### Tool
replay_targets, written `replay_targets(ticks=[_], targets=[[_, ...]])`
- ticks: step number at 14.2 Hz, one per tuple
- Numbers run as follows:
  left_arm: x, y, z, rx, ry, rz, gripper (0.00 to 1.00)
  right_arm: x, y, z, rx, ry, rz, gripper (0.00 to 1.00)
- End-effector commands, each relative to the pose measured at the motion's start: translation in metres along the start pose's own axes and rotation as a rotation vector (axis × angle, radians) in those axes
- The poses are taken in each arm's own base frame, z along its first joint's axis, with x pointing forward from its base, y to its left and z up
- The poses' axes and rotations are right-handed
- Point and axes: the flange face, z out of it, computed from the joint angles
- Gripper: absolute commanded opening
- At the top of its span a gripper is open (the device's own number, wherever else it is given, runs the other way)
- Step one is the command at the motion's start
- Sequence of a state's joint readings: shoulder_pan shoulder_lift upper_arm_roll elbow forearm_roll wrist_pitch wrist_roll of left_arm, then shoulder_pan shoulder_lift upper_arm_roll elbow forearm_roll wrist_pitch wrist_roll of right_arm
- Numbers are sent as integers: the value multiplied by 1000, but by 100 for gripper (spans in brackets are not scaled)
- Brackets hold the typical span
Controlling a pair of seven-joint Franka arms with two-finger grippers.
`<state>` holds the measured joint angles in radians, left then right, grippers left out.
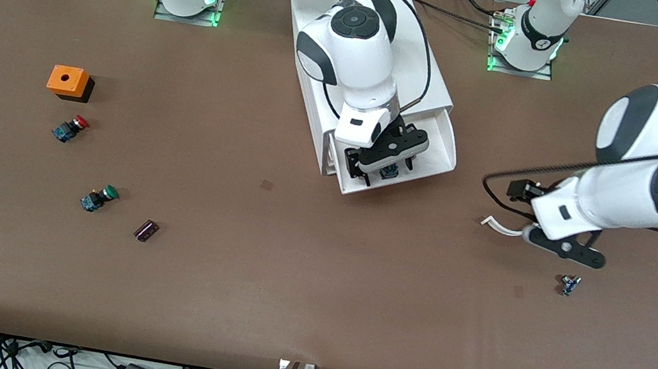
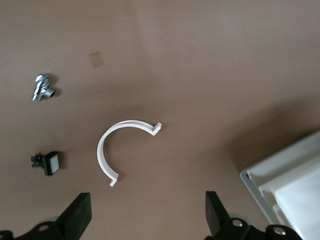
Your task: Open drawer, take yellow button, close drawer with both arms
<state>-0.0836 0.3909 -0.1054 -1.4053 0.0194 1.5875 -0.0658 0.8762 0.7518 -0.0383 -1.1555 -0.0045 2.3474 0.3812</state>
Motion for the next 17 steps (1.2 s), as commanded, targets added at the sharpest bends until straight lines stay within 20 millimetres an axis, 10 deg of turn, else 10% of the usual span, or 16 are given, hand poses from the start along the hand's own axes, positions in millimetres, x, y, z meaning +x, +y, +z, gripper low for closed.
replay_targets(ticks=[1,11,17], targets=[[4,4,-9,18,15,-118,100,1,-1,-1,-28,-36,10,100],[4,1,-7,-2,5,-144,100,-6,-16,-1,-30,-58,-8,59],[4,1,-8,-2,6,-144,100,-7,-14,6,-33,-60,-6,54]])
